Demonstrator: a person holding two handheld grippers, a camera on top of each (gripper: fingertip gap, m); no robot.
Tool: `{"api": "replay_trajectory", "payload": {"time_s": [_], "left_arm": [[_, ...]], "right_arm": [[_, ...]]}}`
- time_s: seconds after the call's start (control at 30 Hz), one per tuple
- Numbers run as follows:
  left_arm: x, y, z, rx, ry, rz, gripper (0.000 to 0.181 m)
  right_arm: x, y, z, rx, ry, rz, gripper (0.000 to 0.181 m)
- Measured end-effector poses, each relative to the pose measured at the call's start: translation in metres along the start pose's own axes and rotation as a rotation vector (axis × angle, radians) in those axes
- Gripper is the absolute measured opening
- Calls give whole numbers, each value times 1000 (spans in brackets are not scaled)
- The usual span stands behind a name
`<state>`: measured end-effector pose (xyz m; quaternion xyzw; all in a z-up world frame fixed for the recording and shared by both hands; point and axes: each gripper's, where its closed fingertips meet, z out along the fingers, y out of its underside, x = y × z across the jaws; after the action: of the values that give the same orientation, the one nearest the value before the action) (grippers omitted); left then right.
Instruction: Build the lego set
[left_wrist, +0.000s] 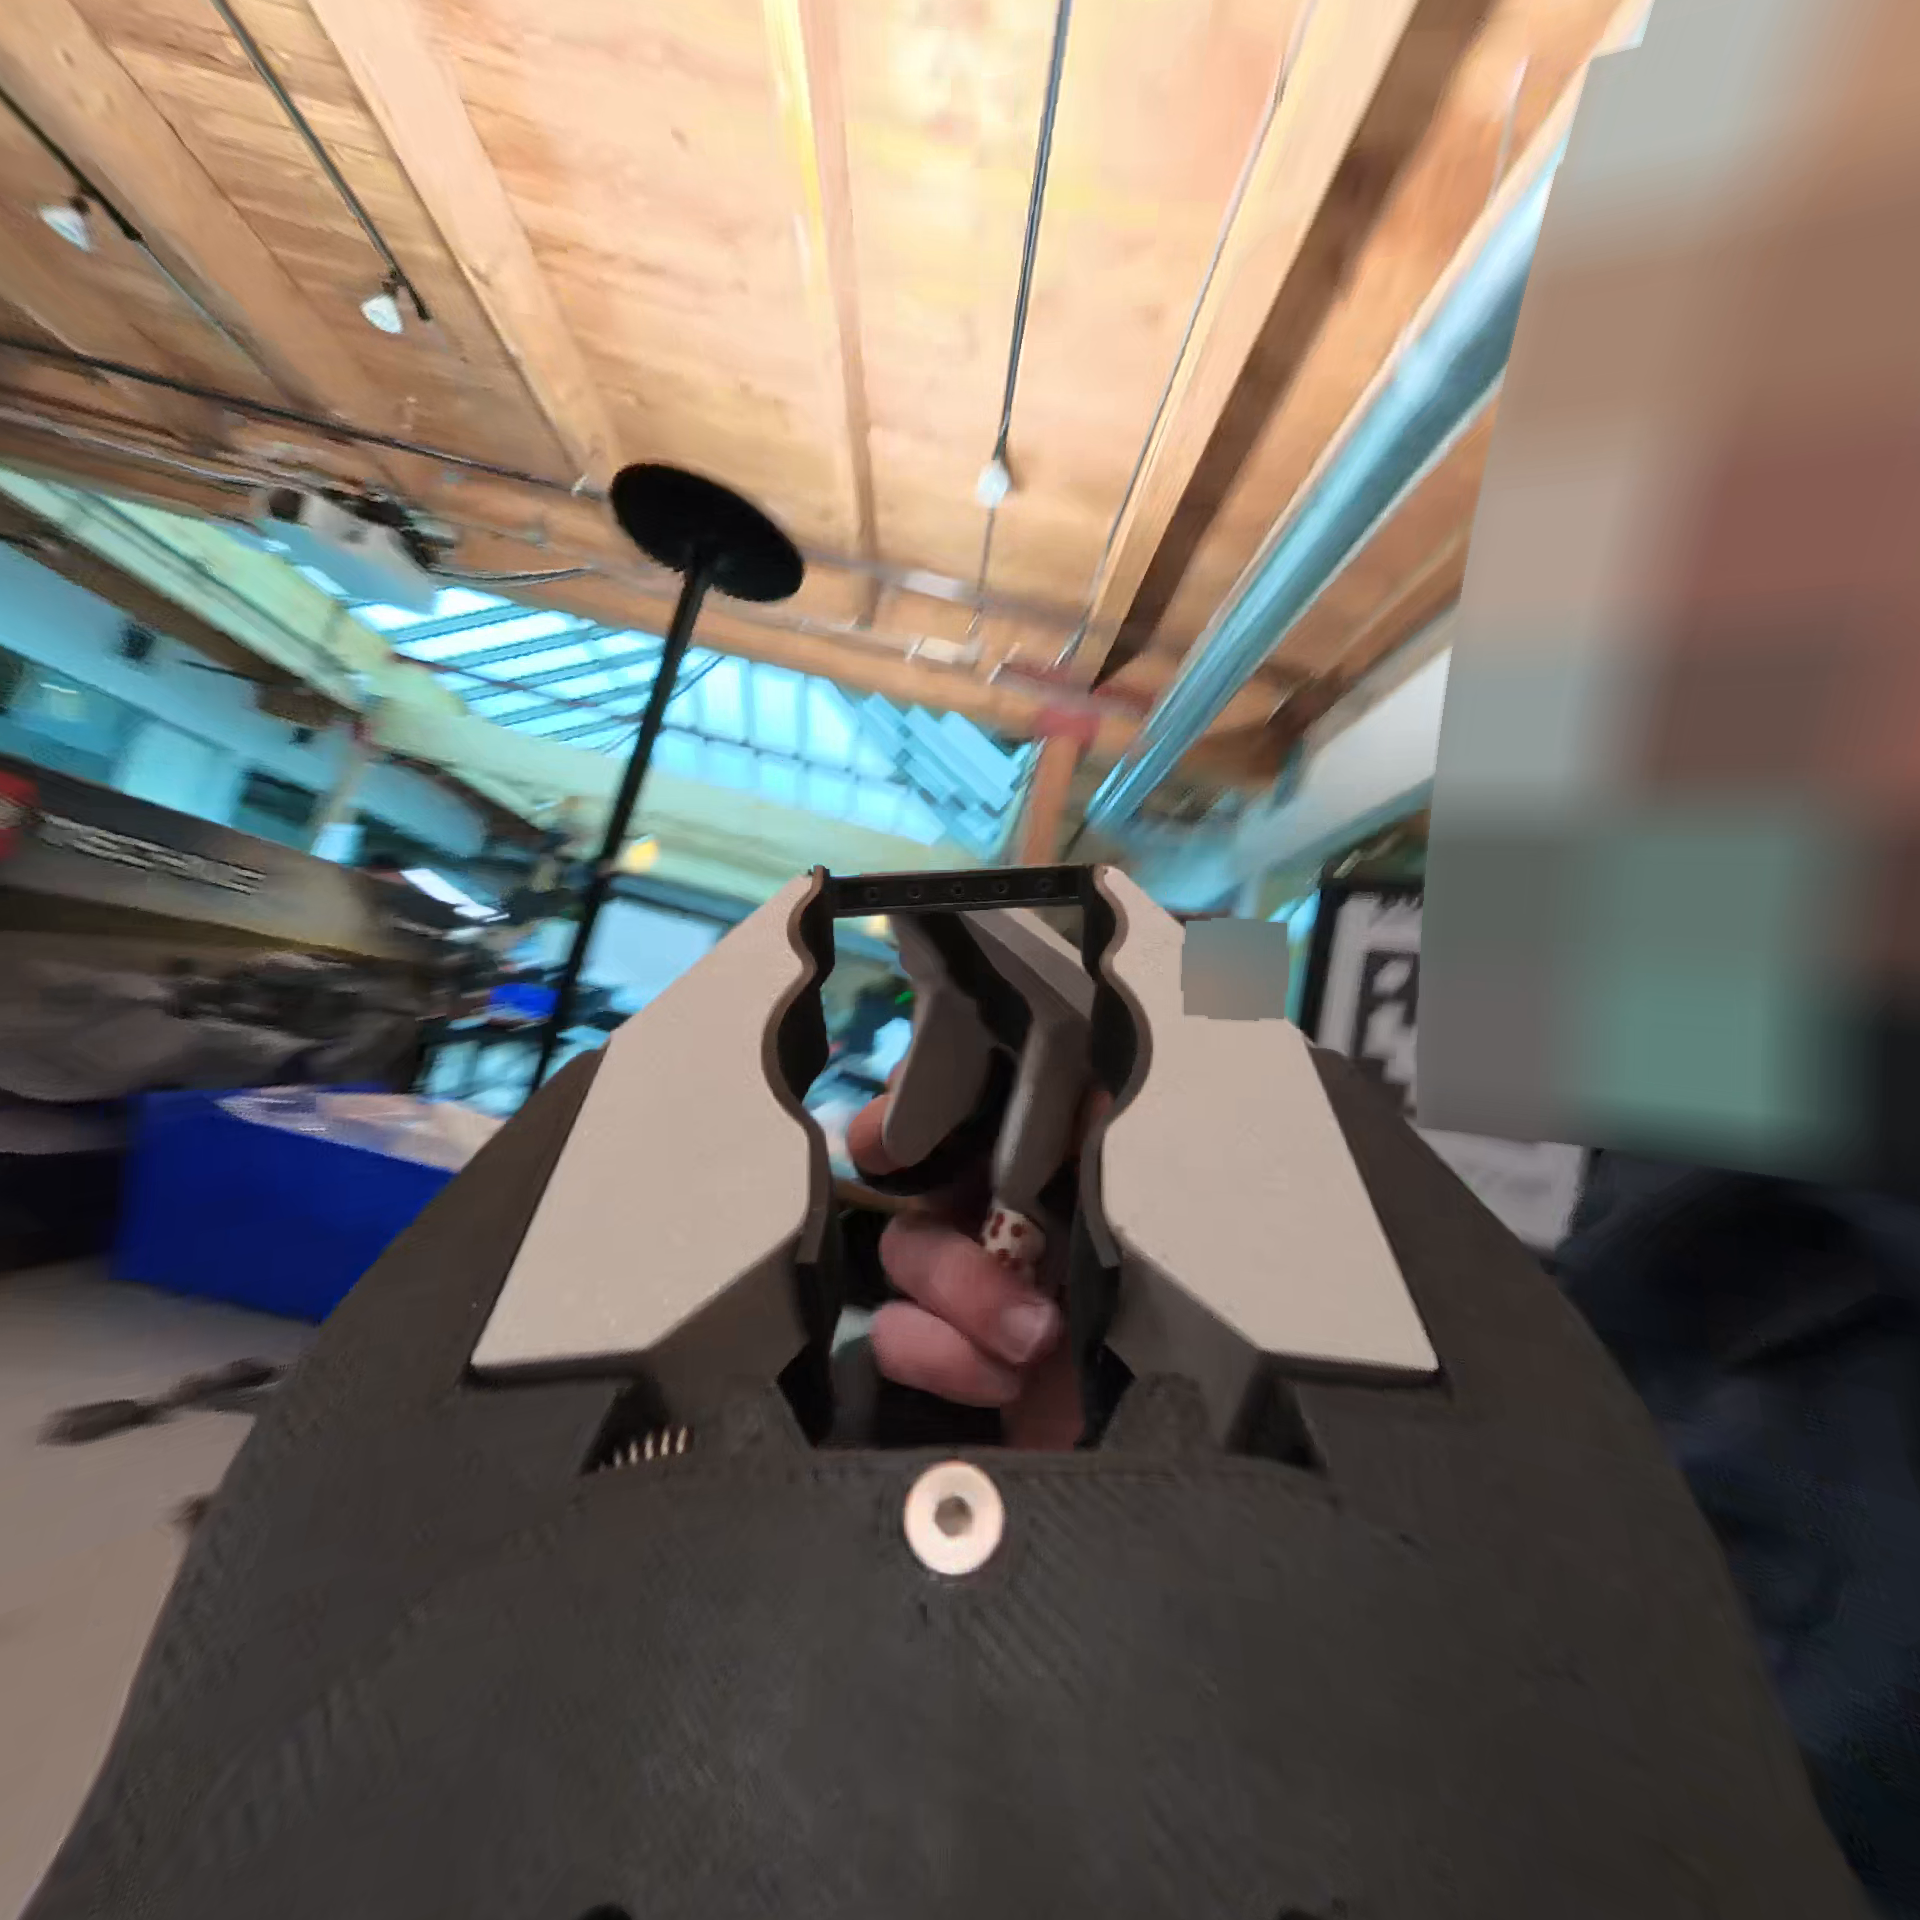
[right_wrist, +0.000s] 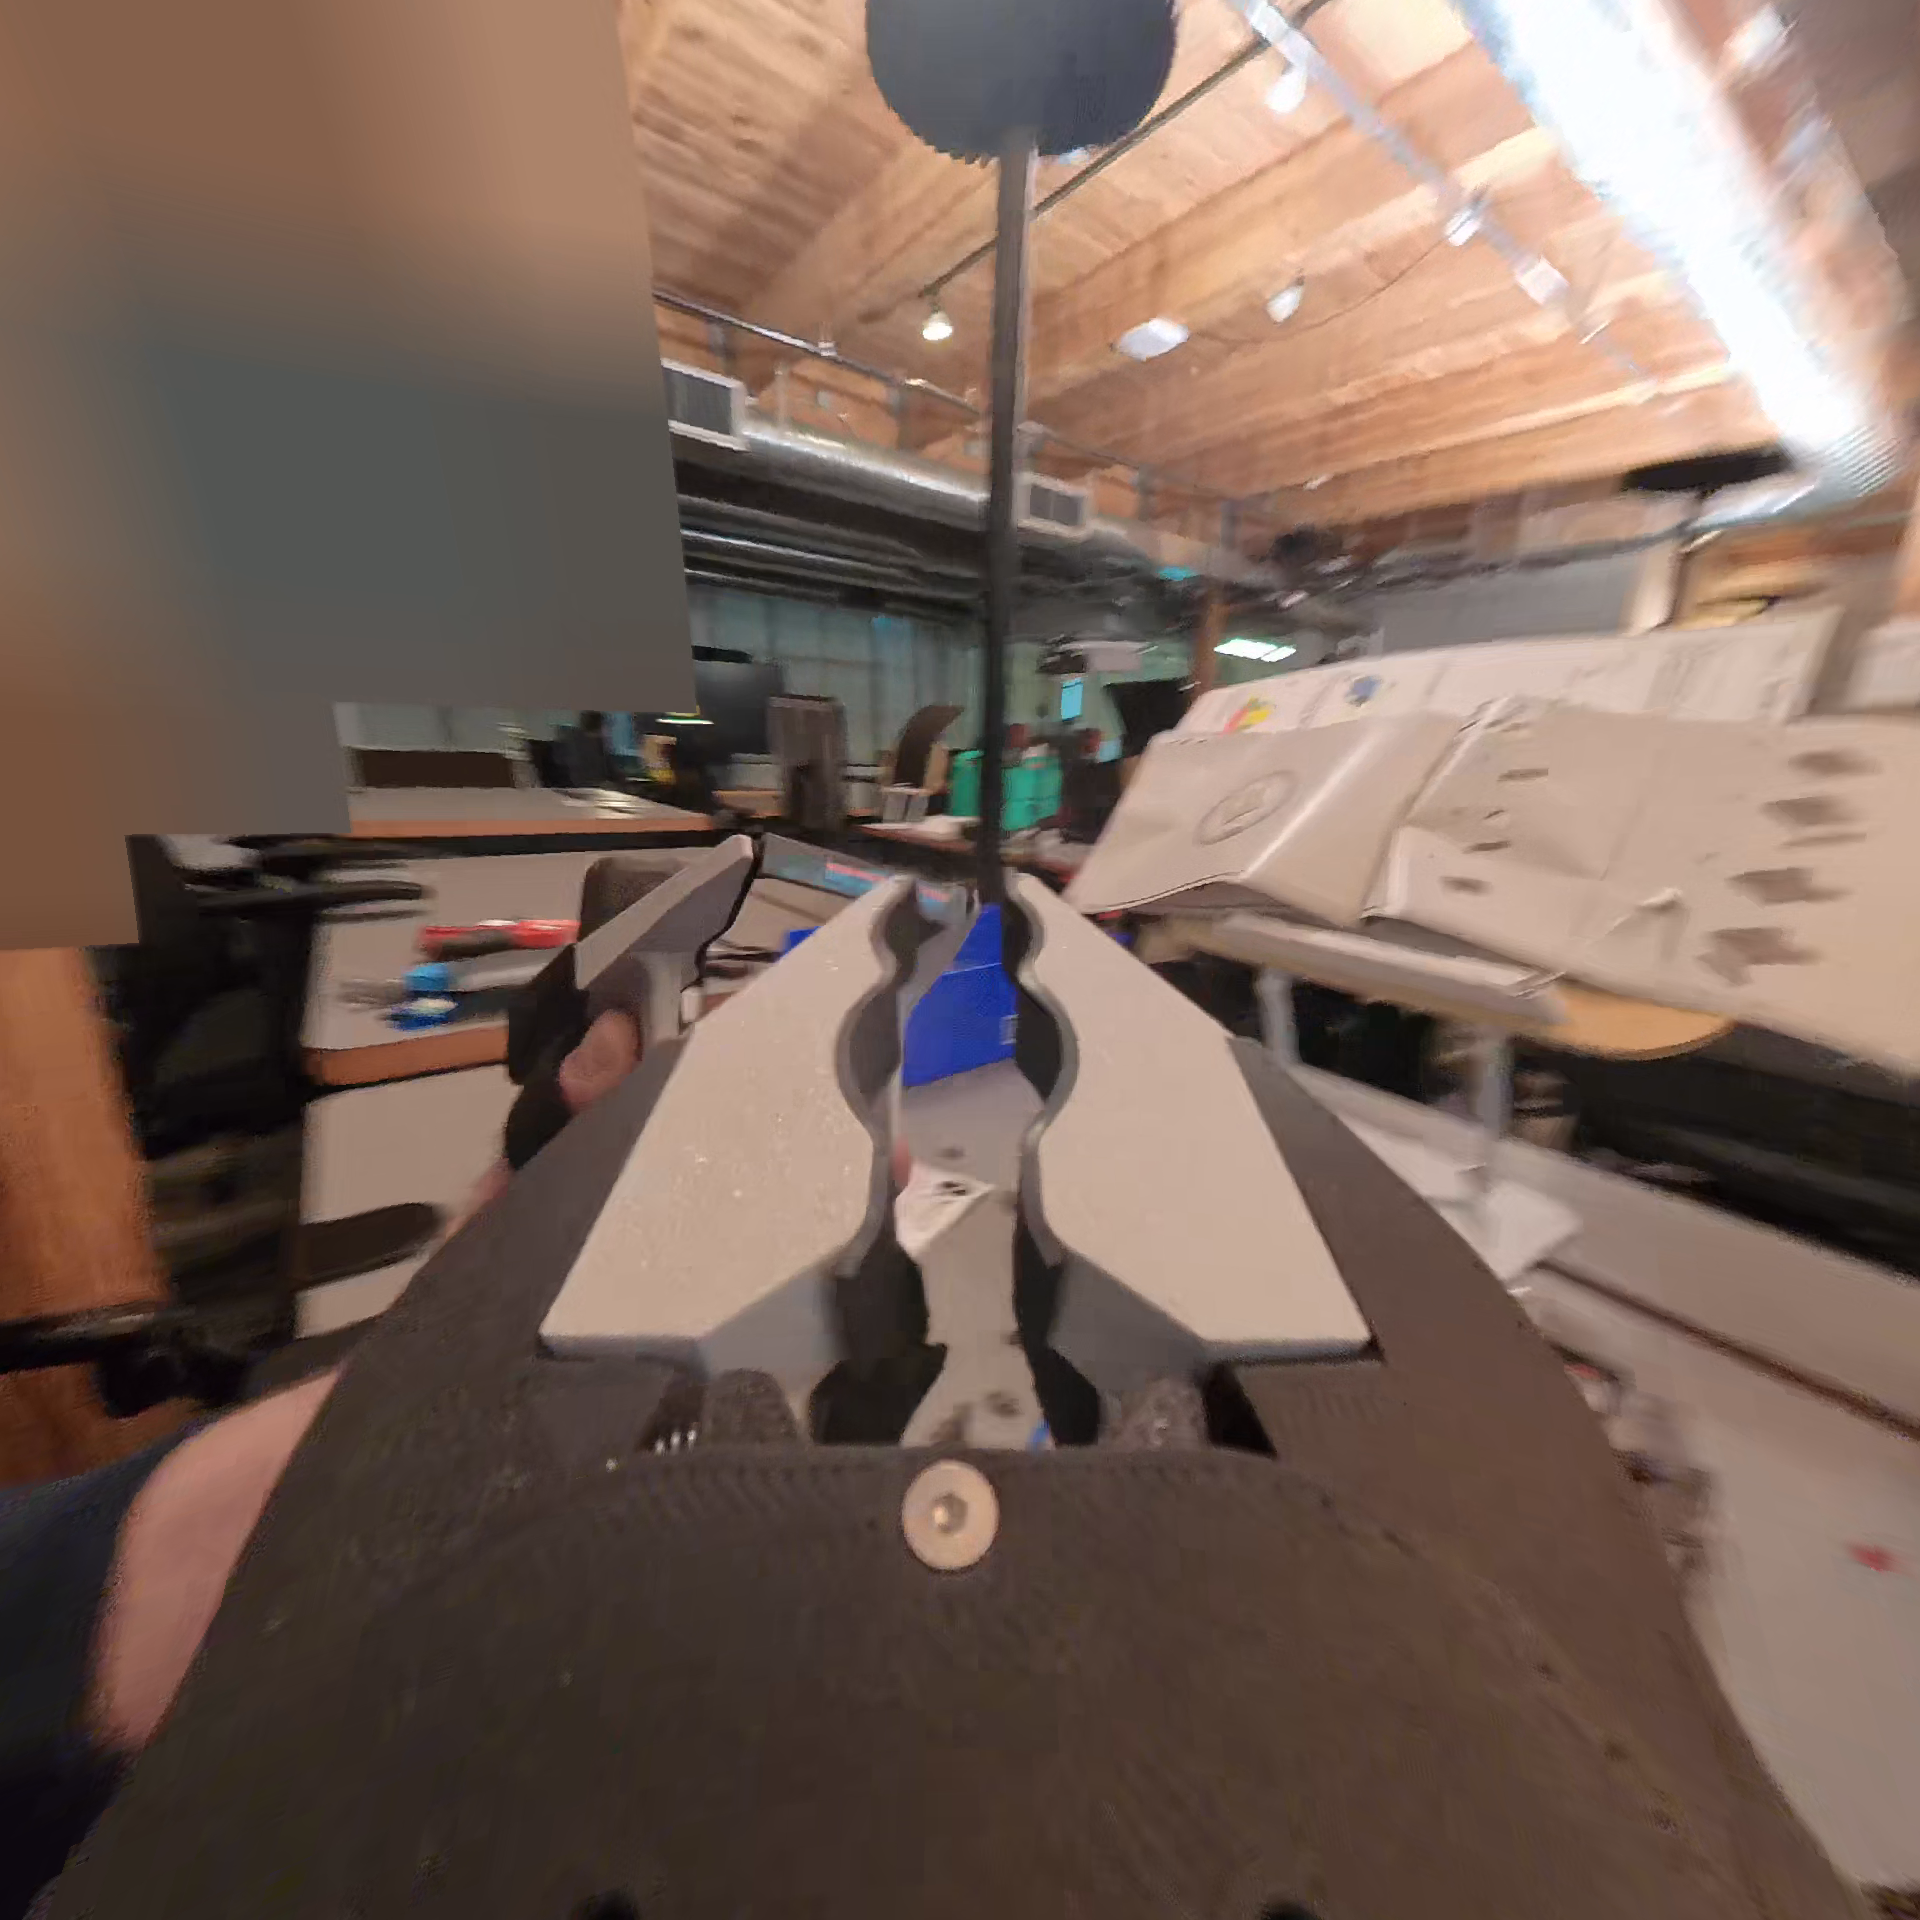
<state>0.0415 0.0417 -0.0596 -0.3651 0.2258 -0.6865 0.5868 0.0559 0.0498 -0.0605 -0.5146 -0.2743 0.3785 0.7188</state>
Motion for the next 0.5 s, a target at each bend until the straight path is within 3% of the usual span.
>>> {"api": "replay_trajectory", "payload": {"time_s": [0.17, 0.3, 0.4, 0.5], "left_arm": [[17, 3, 9, -209, -90, 325, 45], [21, 15, 2, -424, -142, 681, 45], [24, 23, -3, -536, -149, 843, 44], [33, 31, -3, -609, -131, 949, 45]], "right_arm": [[-6, 9, -11, -27, -220, 336, 30], [-26, -8, -24, 48, -505, 692, 32], [-45, 4, -20, -52, -605, 758, 34], [-58, 0, -19, -58, -679, 787, 32]]}}
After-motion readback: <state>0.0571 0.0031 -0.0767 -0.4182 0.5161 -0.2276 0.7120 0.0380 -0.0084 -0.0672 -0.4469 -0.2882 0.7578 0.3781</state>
